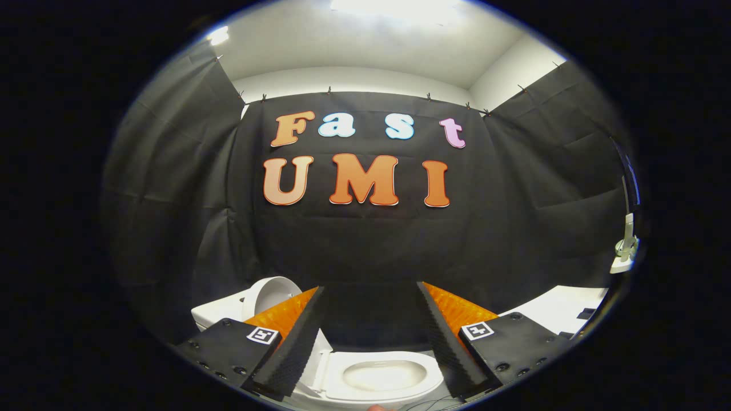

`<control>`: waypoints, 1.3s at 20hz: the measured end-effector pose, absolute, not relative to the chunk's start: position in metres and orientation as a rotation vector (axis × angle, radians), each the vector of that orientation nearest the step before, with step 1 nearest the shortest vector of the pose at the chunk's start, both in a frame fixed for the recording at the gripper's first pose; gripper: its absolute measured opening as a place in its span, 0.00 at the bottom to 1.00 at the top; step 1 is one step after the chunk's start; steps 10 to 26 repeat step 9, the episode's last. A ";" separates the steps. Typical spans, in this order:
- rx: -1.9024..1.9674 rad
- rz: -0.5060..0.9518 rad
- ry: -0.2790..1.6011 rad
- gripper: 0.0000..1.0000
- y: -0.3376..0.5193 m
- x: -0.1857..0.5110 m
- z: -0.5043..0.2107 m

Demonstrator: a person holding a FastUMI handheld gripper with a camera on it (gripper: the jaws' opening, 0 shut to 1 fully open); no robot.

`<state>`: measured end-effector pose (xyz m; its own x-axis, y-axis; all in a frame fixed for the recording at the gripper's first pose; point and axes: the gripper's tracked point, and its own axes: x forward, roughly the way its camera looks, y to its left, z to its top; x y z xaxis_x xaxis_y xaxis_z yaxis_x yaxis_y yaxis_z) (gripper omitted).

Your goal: Open the toilet lid.

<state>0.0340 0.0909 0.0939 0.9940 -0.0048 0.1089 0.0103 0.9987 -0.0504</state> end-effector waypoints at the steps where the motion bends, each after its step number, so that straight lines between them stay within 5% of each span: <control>1: -0.045 -0.011 -0.111 1.00 0.084 0.028 0.096; 26: -0.008 -0.028 -0.101 1.00 0.037 0.000 0.091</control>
